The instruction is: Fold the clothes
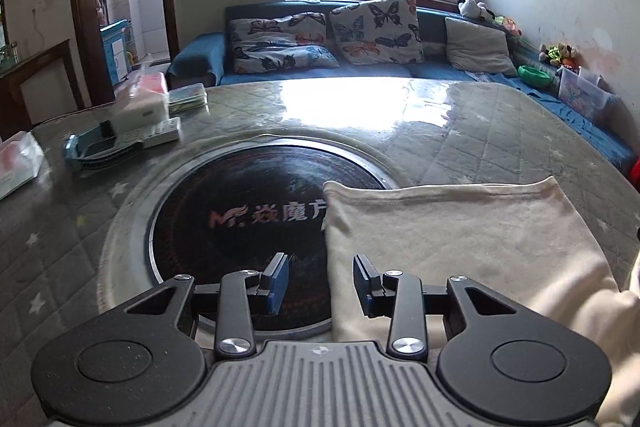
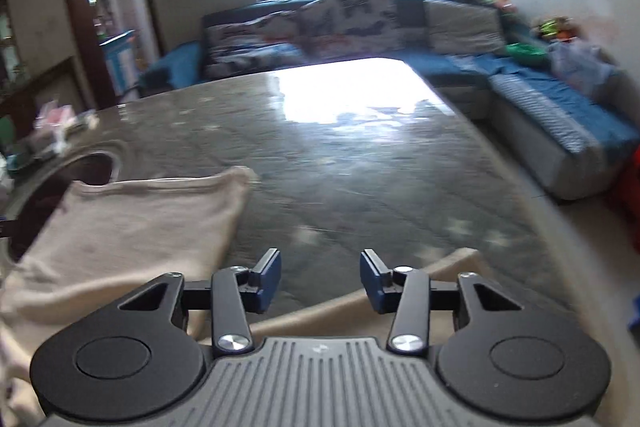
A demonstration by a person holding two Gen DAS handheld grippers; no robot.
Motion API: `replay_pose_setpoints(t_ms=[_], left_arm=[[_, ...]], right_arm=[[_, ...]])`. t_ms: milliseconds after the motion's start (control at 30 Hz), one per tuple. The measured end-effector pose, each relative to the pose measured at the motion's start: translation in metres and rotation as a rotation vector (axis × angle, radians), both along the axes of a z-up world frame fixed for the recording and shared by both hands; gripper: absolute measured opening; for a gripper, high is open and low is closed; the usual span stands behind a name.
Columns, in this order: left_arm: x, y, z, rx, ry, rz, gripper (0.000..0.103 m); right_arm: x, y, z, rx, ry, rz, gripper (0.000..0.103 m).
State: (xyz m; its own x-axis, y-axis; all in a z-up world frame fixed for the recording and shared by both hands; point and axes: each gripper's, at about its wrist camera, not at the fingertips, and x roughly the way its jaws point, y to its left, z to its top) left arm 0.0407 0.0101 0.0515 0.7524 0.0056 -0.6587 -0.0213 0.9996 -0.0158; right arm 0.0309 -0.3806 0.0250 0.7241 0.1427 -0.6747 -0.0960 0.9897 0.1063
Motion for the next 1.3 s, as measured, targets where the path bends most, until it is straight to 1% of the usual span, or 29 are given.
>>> replay_pose_setpoints(t_ms=[33,67,167,233,400,433,467,533,567,633,700,733,833,967,1100,1233,1300], left_arm=[[0.007,-0.001,-0.002,0.002,0.003,0.003,0.040],[0.014,-0.001,-0.004,0.008,0.006,0.009,0.040],[0.030,-0.004,-0.008,0.018,0.005,0.002,0.040],[0.038,-0.005,-0.012,0.021,0.012,-0.012,0.040],[0.055,-0.008,-0.020,0.032,0.033,-0.025,0.039],[0.058,-0.009,-0.022,0.034,0.037,-0.027,0.037],[0.061,-0.009,-0.024,0.037,0.040,-0.032,0.036],[0.063,-0.010,-0.026,0.042,0.038,-0.046,0.026],[0.064,-0.009,-0.028,0.043,0.038,-0.050,0.023],[0.066,-0.008,-0.030,0.034,0.039,-0.053,0.010],[0.068,-0.006,-0.032,0.030,0.037,-0.055,0.007],[0.068,-0.006,-0.032,0.037,0.029,-0.055,0.003],[0.068,-0.005,-0.030,0.053,0.005,-0.052,0.002],[0.078,0.009,-0.018,0.042,-0.030,-0.006,0.002],[0.097,0.019,-0.008,0.065,-0.055,0.024,0.002],[0.121,0.026,-0.008,0.092,-0.052,0.058,0.002],[0.132,0.030,-0.012,0.103,-0.037,0.073,0.002]], right_arm=[[0.007,0.007,-0.001,0.015,0.009,0.028,0.042],[0.015,0.015,-0.002,0.016,0.020,0.055,0.041],[0.034,0.031,-0.006,0.002,0.037,0.089,0.039],[0.047,0.041,-0.009,-0.008,0.048,0.110,0.035],[0.079,0.067,-0.015,-0.033,0.076,0.164,0.032],[0.082,0.069,-0.016,-0.035,0.078,0.167,0.031],[0.084,0.070,-0.018,-0.038,0.080,0.169,0.025],[0.089,0.072,-0.020,-0.043,0.083,0.173,0.019],[0.091,0.073,-0.021,-0.045,0.085,0.175,0.016],[0.095,0.076,-0.023,-0.050,0.088,0.179,0.011],[0.099,0.078,-0.025,-0.055,0.092,0.184,0.007],[0.101,0.079,-0.026,-0.058,0.093,0.186,0.006],[0.106,0.086,-0.024,-0.076,0.075,0.199,0.004],[0.115,0.094,-0.016,-0.083,0.042,0.206,0.004],[0.139,0.113,-0.008,-0.089,0.002,0.226,0.004],[0.167,0.134,-0.008,-0.103,-0.014,0.238,0.004],[0.181,0.143,-0.014,-0.112,-0.005,0.239,0.004]])
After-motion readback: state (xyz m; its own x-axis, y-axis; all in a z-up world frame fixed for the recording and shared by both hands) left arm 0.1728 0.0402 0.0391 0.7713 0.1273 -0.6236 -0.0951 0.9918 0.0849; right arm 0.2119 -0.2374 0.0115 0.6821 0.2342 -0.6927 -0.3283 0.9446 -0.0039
